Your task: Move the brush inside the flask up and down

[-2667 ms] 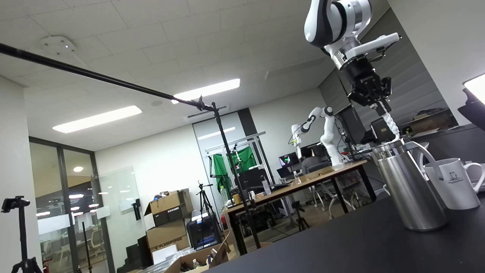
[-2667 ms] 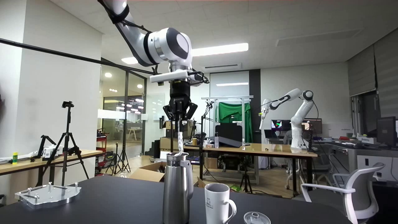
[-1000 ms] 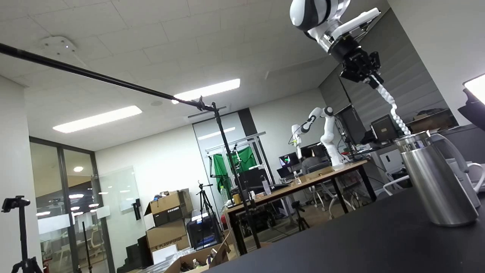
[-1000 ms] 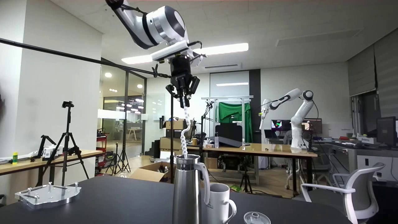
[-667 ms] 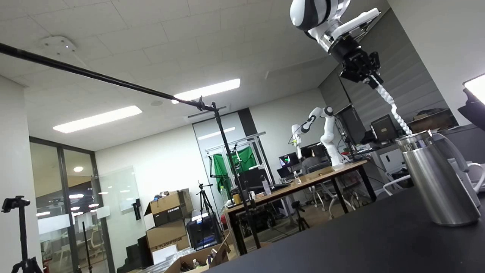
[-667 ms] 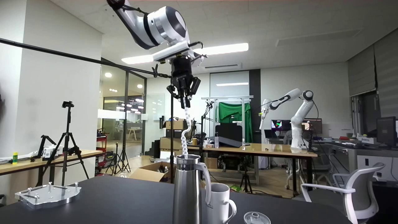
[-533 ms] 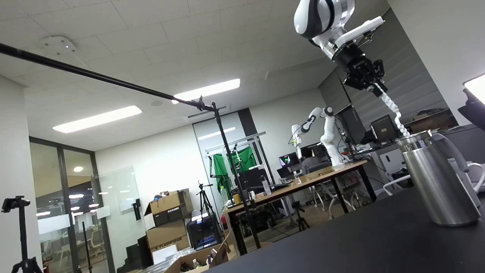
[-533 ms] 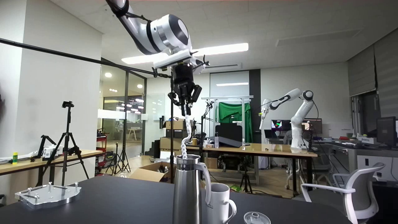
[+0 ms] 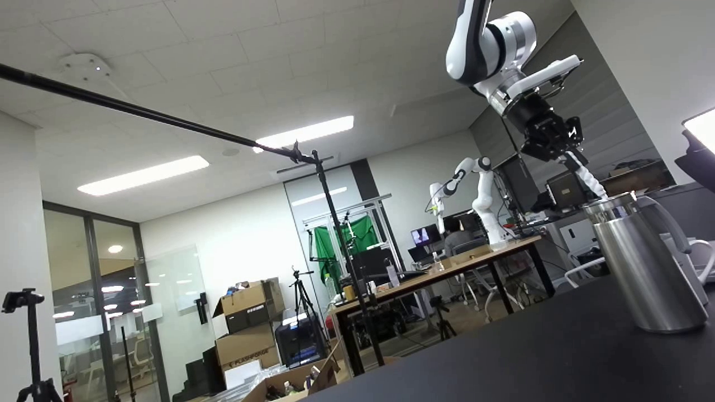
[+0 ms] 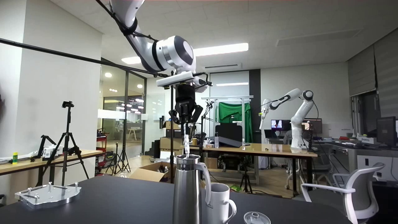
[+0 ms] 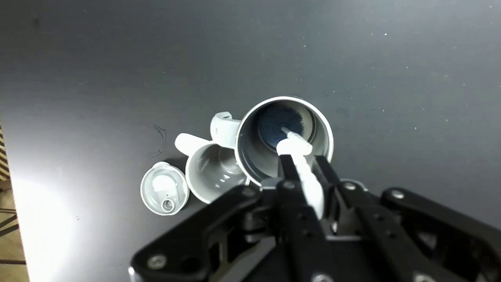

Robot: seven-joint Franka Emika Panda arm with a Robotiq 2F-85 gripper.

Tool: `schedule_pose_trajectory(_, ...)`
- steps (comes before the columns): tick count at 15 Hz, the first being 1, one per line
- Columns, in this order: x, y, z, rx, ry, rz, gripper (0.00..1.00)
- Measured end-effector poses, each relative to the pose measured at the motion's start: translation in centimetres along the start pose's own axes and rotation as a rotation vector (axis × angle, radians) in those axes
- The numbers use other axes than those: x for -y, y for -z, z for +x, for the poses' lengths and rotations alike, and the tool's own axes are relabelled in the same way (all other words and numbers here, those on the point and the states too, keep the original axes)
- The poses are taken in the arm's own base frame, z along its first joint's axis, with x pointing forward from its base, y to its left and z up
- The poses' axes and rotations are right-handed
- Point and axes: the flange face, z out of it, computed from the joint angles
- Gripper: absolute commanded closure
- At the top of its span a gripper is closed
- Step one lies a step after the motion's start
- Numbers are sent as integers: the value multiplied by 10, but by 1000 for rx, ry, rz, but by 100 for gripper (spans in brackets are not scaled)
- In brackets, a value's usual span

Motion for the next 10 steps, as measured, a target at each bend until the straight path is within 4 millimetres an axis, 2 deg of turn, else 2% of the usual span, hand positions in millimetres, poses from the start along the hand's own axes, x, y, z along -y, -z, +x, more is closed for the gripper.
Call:
schedule_pose_trajectory(4,-3,28,-10,-27,-5,-3,96)
schedule_pose_trajectory(5,-4,38,-14,-39,-6,-4,60)
schedule_pose_trajectory(7,-5,56,-22,-55,-8,-4,52)
schedule_pose_trajectory(10,-6,69,-32,-50,-8,-5,32)
